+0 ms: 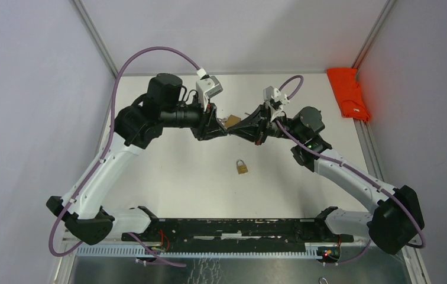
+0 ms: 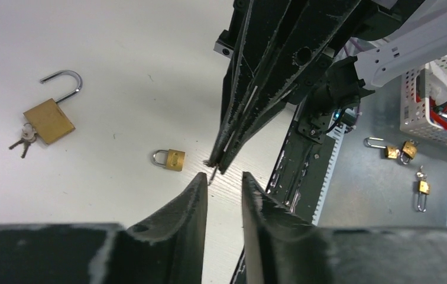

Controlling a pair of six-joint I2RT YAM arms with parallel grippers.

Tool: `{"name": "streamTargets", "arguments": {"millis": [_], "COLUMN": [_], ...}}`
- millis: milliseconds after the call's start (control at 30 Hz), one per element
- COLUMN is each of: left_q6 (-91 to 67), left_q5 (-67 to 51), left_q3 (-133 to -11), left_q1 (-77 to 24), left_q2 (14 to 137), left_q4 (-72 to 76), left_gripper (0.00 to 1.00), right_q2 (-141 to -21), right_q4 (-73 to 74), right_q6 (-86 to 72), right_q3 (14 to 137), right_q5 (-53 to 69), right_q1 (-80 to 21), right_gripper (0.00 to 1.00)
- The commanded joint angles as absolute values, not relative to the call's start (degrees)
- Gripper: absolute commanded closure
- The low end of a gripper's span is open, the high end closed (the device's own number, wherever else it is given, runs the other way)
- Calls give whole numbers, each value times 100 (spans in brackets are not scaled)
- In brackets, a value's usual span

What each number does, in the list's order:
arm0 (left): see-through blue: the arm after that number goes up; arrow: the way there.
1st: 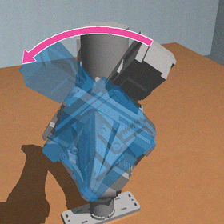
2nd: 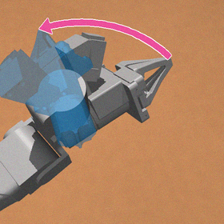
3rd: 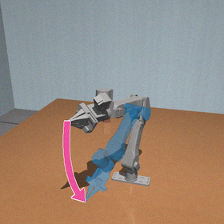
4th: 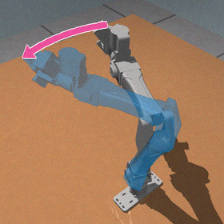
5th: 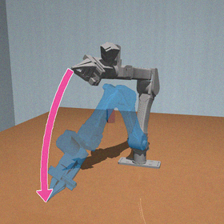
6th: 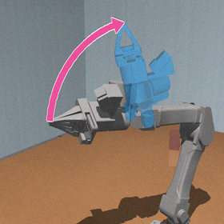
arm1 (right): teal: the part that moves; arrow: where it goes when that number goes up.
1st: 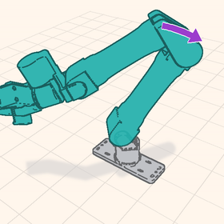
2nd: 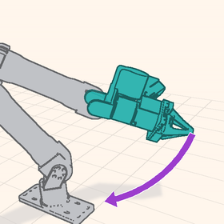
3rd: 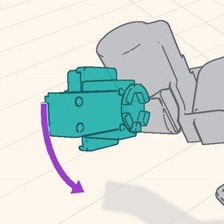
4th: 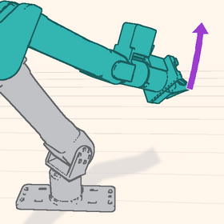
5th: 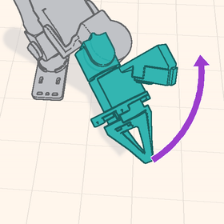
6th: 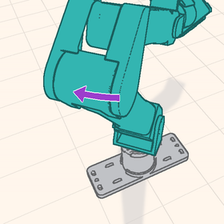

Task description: Unlock with the key

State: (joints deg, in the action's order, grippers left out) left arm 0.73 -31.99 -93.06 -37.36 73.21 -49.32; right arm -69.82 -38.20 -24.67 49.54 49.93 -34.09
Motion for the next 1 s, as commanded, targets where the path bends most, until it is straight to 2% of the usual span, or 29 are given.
{"name": "streamTargets", "arguments": {"millis": [0, 100, 267, 467, 633, 733, 967], "left_q6": [445, 536, 577, 497, 321, 198, -286], "left_q5": [-3179, -2928, -2513, -1701, -1299, -1291, -1923], "left_q3": [-9260, -9189, -9132, -9088, -9052, -8841, -8178], "left_q1": [-3746, -3745, -3744, -3748, -3744, -3745, -3770], "left_q2": [7064, 6913, 6699, 6785, 7742, 8163, 9083], "left_q4": [-4782, -4779, -4773, -4841, -5050, -4883, -4214], "left_gripper": [61, 54, 52, 63, 66, 64, 63], "right_q2": [-6823, -6753, -6646, -6300, -5650, -5154, -4485], "right_q4": [-3493, -3383, -3037, -2197, -422, 483, 1625], "right_q6": [-2169, -2097, -1911, -1366, -344, 135, 196], "right_q3": [5272, 5328, 5381, 5448, 5606, 5547, 5203], "right_q5": [4733, 4712, 4624, 4385, 3192, 2386, 1174], "right_q1": [-3359, -3349, -3296, -3191, -3031, -2989, -2953], "right_gripper": [100, 100, 100, 100, 100, 100, 100]}}
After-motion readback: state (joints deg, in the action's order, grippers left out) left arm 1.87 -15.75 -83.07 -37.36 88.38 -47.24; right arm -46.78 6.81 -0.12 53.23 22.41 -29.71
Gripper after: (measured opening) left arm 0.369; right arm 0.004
